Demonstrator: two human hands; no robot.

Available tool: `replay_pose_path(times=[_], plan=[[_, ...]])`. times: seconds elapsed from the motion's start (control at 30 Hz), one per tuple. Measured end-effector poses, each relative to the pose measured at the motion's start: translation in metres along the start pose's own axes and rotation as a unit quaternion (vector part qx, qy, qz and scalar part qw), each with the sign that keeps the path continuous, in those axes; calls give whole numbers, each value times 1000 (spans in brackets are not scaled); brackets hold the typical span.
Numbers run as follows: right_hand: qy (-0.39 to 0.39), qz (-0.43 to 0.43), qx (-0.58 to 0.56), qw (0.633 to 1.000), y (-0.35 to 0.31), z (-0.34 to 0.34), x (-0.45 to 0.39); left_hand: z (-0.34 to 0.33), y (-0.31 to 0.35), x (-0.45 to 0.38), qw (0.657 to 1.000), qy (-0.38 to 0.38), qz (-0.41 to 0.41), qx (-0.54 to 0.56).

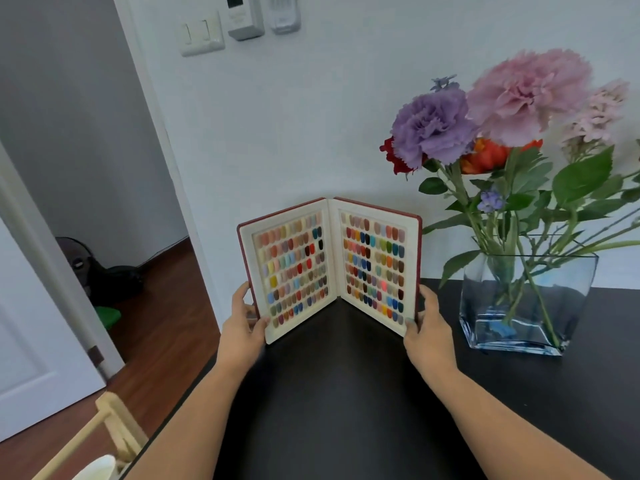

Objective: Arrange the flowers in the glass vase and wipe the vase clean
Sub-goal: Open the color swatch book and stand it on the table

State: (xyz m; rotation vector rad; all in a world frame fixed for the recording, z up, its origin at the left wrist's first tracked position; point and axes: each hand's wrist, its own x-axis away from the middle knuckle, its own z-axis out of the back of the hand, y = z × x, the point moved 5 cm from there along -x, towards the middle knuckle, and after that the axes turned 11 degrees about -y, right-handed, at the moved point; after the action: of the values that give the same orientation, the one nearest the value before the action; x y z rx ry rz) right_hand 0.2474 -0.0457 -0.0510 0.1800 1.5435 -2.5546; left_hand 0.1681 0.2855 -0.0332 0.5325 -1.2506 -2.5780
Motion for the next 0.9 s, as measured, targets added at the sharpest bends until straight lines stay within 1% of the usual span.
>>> replay_pose_path(times=[0.07,0.17,0.4,0.9], plan=[[6,3,6,1000,0,-4,-17,-1,-2,-14,1000,10,4,-7],[13,-15,4,1000,4,-6,-41,-4,-4,-34,1000,17,8,-11],[23,-18,19,999,13,-8,-78,-11,-11,-70,1000,9,20,-5],[48,6,0,999,19,-15,-119,-30,-8,-108,1000,13,17,-4]])
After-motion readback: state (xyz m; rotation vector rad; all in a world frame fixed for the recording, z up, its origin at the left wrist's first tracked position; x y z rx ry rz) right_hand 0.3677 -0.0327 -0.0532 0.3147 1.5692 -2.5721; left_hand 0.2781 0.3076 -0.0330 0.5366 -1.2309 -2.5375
